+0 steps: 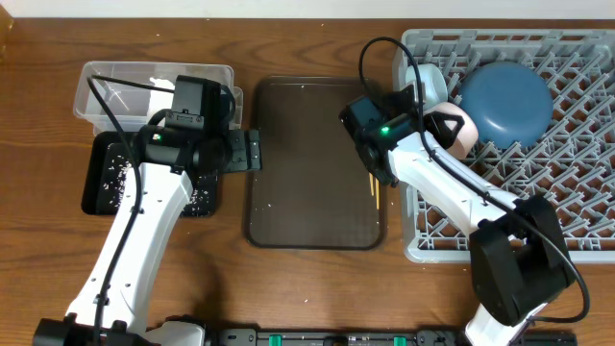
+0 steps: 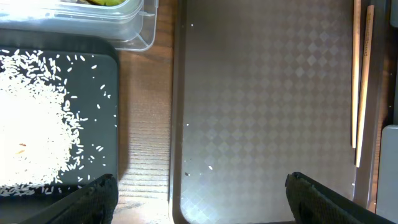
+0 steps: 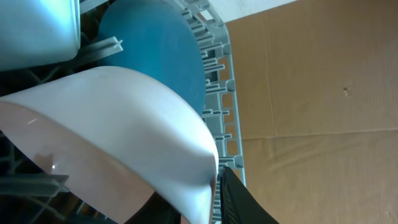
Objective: Sort waste into correct bins and load items into the dishwasher rack
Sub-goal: 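Lower the pink-white bowl upright into the rack slots and release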
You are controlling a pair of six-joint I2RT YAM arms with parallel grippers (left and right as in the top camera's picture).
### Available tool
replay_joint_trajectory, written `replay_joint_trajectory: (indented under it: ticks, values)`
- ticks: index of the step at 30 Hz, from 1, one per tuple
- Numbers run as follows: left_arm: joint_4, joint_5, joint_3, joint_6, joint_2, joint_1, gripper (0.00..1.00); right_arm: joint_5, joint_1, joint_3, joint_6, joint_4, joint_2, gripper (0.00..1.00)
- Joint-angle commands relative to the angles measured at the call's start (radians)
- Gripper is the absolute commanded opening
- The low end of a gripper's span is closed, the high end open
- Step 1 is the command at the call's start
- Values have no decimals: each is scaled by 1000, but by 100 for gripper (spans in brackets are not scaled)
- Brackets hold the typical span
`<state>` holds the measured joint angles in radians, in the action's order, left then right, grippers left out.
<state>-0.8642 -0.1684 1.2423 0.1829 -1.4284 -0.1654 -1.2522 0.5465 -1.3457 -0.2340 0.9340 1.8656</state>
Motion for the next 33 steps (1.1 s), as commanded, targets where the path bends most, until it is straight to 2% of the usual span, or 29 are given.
replay_joint_trajectory:
  ticks: [1, 3, 8, 13, 18, 23, 33]
  values:
    - [-2, 13, 17, -6, 11, 3, 89, -15, -9, -2, 0, -1, 16, 13]
    - [-2, 13, 17, -6, 11, 3, 89, -15, -14, -2, 0, -1, 16, 7]
    - [-2, 13, 17, -6, 11, 3, 89, 27, -37, -2, -1, -2, 16, 1]
    - [-2, 13, 17, -6, 11, 3, 89, 77, -69, -2, -28, 0, 13, 1]
    - [-2, 13, 17, -6, 11, 3, 89, -71, -98, -3, -26, 6, -18, 1]
    - [-3, 13, 17, -6, 11, 3, 89, -219, -100, -3, 77, 16, -42, 1]
    - [-2, 13, 17, -6, 11, 3, 89, -243, -104, -2, 200, 18, -42, 1]
